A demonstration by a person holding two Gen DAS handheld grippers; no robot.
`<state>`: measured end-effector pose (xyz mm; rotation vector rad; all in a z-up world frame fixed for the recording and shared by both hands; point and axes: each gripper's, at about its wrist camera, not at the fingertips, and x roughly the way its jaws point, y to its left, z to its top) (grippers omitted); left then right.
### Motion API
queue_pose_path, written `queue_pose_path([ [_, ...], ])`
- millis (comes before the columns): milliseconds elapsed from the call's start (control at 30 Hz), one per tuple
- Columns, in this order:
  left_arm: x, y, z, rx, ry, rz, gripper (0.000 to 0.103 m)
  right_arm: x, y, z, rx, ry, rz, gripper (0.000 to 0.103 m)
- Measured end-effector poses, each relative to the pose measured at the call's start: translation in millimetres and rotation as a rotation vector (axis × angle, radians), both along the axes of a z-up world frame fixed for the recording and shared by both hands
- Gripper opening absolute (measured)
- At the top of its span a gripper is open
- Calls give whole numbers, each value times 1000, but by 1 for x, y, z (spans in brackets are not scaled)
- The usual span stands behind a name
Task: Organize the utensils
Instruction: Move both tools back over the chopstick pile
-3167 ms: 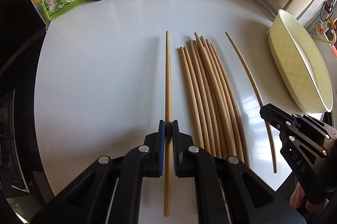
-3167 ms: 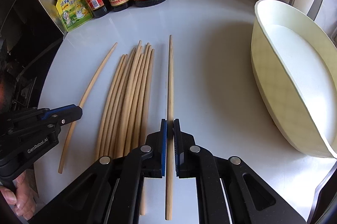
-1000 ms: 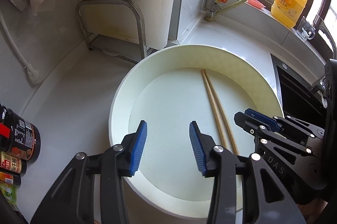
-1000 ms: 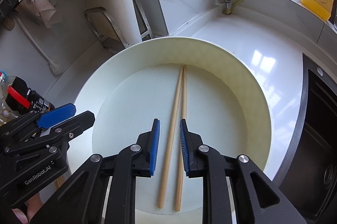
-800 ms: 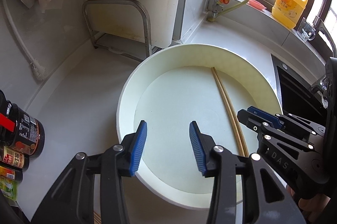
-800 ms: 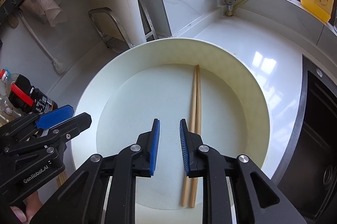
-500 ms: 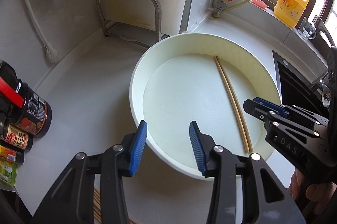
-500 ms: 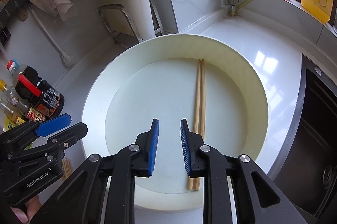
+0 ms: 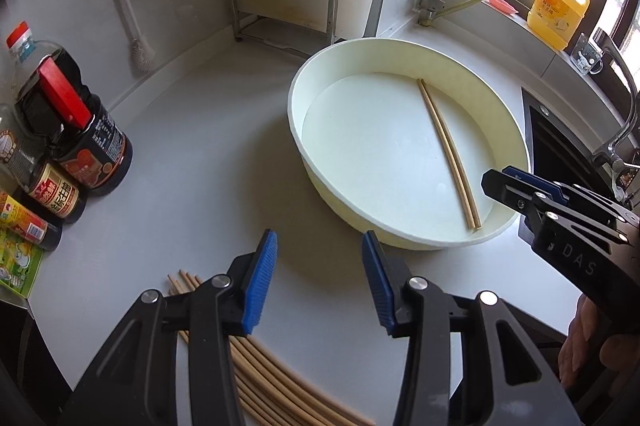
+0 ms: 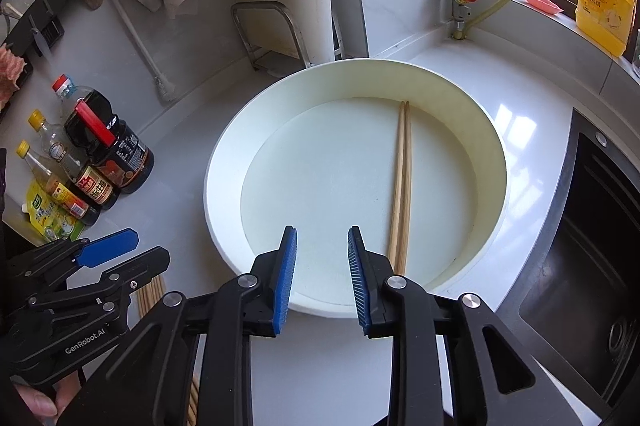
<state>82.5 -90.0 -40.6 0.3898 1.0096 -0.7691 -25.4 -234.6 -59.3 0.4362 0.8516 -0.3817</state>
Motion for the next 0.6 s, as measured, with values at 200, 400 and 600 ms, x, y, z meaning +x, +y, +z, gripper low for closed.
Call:
queue_pose_path([
  [200,-15,19,1,1,7,25,46,-16,19,5,-19,-1,31,28],
  [400,-27,37,2,-8,15,62,47,-30,35,5,-20,-3,54,29],
  [600,-34,63,2,-9,3,117,49,-30,57,4,-21,2,113,30],
])
